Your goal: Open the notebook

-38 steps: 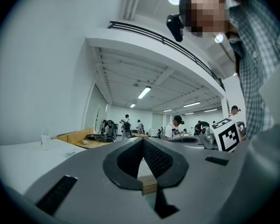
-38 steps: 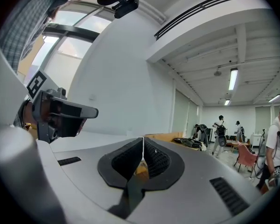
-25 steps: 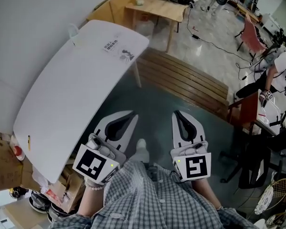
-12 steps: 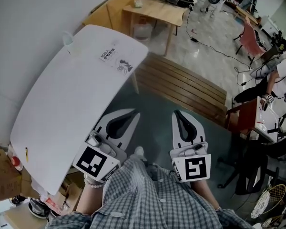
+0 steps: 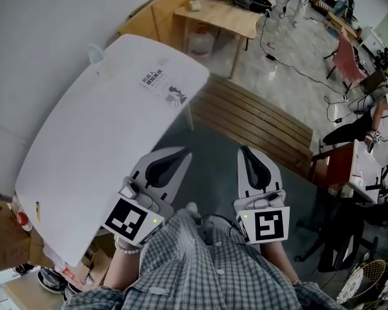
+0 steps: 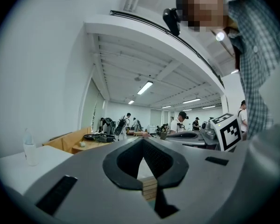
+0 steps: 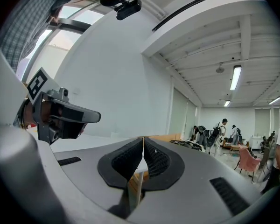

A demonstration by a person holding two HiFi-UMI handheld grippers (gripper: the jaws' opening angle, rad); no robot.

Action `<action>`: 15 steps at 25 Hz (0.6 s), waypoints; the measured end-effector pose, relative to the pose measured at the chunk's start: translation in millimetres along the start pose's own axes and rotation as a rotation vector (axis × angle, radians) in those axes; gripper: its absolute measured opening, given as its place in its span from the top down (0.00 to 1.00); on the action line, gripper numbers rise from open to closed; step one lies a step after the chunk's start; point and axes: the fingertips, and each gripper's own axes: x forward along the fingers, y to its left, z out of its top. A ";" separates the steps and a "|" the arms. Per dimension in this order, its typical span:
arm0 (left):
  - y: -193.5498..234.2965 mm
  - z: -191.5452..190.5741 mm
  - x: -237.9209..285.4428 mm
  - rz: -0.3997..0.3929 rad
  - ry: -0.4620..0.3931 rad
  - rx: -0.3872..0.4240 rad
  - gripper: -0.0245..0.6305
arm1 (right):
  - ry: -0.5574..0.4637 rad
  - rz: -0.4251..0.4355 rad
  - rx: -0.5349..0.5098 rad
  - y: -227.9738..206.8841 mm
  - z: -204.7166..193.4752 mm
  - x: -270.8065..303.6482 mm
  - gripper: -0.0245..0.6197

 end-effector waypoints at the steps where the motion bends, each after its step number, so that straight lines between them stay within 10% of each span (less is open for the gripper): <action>1: 5.4 -0.5 -1.5 0.013 0.001 0.009 0.95 | -0.002 0.002 -0.004 -0.2 0.8 4.5 0.93; 15: 41.4 1.6 -17.8 0.081 -0.035 -0.015 0.95 | 0.007 0.019 -0.040 7.4 6.1 28.0 0.93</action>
